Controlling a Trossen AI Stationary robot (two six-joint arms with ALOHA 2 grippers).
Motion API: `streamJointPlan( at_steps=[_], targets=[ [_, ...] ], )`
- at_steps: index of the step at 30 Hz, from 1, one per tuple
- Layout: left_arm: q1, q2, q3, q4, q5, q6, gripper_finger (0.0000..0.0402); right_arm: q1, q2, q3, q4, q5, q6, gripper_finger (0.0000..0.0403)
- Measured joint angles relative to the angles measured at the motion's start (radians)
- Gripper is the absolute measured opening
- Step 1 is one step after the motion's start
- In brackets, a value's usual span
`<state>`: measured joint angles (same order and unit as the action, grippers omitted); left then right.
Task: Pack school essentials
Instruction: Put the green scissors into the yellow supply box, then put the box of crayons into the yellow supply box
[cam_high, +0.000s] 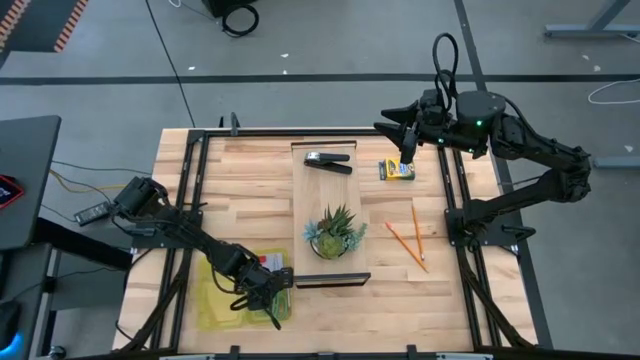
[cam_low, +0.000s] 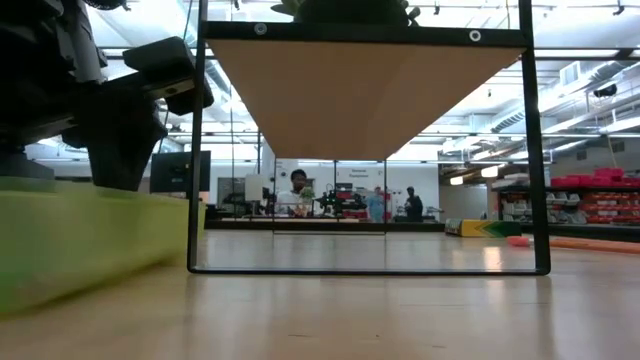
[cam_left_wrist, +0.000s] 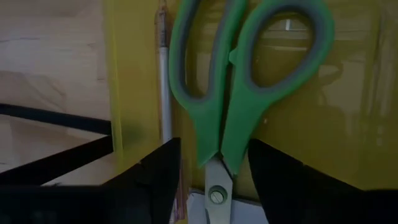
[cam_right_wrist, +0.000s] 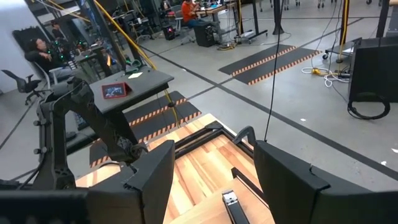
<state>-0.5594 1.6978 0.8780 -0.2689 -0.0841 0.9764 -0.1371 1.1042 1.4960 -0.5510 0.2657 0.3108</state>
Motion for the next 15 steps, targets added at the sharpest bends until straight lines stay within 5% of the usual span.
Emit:
streamJointPlan(
  at_steps=[6, 15],
  targets=[
    [-0.006, -0.021, 0.000, -0.021, -0.002, -0.030, 0.0226, 0.000, 0.000, 0.000, 0.000, 0.000, 0.000, 0.0225],
    [-0.008, -0.159, 0.000, -0.142, -0.018, -0.139, 0.0208, 0.000, 0.000, 0.000, -0.095, 0.038, 0.026, 0.0225]
  ],
)
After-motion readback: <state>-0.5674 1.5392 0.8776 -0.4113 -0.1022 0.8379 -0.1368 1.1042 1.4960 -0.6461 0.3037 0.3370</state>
